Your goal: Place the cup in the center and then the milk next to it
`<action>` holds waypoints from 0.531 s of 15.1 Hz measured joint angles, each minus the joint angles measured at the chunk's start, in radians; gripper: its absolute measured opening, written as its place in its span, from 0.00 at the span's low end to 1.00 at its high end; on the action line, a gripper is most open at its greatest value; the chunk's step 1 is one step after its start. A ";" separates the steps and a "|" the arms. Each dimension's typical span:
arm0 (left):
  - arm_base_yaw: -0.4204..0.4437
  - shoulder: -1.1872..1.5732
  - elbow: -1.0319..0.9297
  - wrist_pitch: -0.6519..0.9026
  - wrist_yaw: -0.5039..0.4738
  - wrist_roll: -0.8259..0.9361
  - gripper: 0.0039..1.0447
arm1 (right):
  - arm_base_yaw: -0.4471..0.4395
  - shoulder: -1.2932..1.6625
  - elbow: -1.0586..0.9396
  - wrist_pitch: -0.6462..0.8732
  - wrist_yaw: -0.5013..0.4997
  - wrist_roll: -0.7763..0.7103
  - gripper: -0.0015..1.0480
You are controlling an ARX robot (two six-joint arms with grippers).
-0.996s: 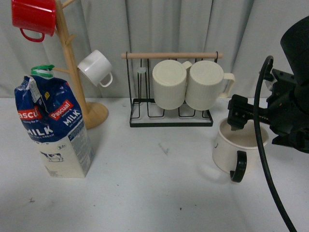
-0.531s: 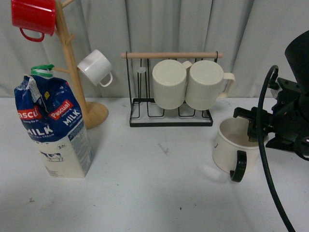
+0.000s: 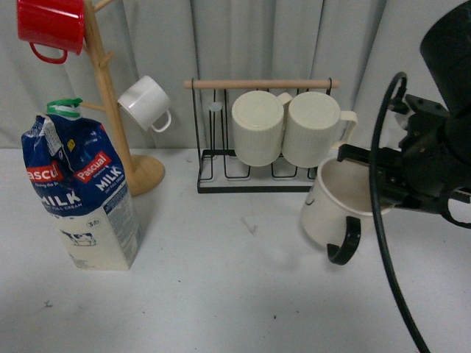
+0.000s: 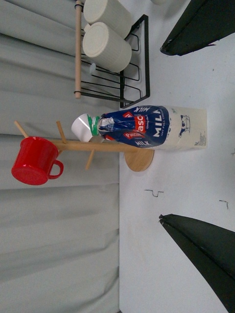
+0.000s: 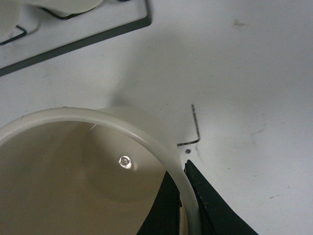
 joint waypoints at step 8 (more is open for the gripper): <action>0.000 0.000 0.000 0.000 0.000 0.000 0.94 | 0.186 0.156 0.241 -0.178 0.072 -0.030 0.03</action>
